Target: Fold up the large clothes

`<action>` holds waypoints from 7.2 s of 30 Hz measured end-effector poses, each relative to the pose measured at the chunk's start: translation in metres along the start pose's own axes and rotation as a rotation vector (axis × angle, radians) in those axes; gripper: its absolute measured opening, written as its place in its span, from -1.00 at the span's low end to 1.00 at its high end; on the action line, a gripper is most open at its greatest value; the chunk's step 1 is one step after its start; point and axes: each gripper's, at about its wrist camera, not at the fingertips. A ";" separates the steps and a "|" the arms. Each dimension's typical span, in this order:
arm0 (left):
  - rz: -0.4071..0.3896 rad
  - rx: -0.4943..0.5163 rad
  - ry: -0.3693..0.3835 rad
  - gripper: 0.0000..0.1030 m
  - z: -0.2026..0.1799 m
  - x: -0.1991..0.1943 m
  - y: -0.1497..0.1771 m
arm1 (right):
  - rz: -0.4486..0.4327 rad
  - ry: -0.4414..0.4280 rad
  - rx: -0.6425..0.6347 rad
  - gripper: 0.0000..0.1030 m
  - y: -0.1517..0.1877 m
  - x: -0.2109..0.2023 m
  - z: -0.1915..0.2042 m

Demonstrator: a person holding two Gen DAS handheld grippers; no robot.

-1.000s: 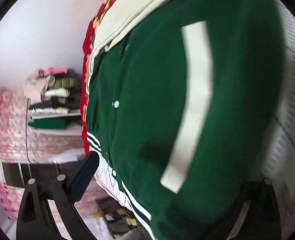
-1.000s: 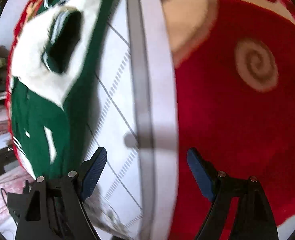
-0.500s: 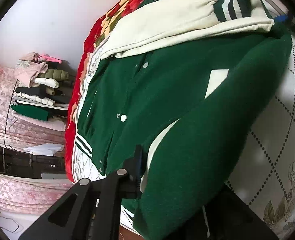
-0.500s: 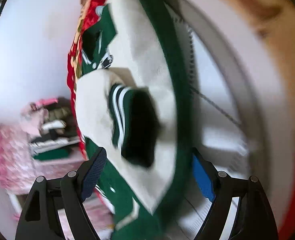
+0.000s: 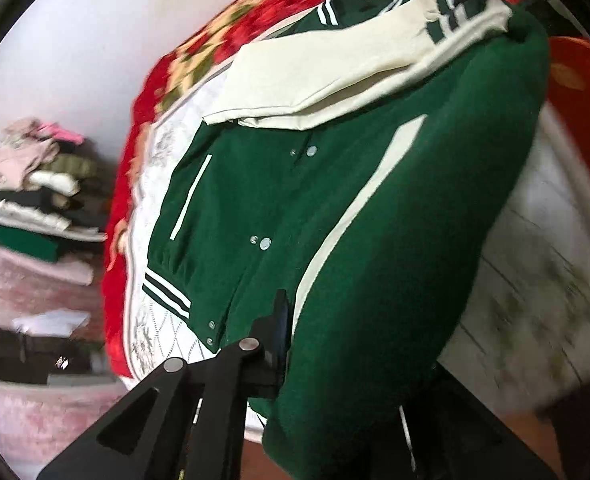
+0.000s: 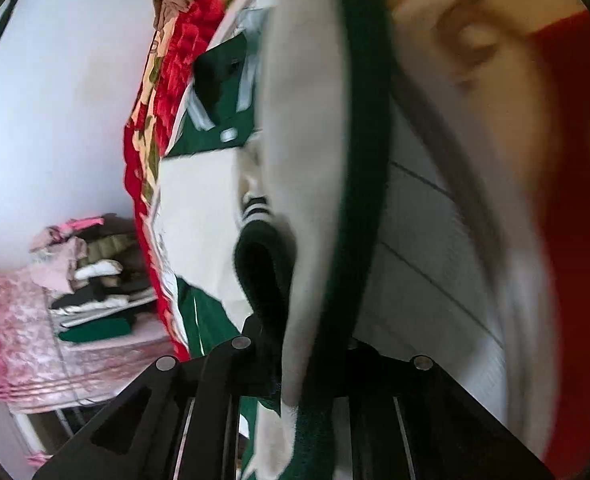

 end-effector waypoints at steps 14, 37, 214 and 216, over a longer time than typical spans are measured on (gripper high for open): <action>0.025 -0.212 0.318 -0.81 0.168 0.054 -0.044 | -0.016 0.245 -0.115 -0.75 0.013 -0.008 0.182; 0.149 -0.682 0.400 0.54 0.321 0.242 -0.038 | 0.013 0.156 -0.163 0.54 -0.031 0.194 0.247; 0.024 -0.356 0.423 1.00 0.055 0.233 -0.240 | -0.365 -0.326 0.051 -0.55 -0.016 0.067 0.011; 0.005 -0.337 0.480 1.00 0.038 0.227 -0.255 | -0.400 -0.282 -0.006 -0.55 -0.008 0.043 0.035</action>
Point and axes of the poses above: each gripper's, at about its wrist camera, not at the fingertips, and x roughly the way its jaws point, z to its left, y to its underside, and after that the axes turned 1 degree about -z, right-handed
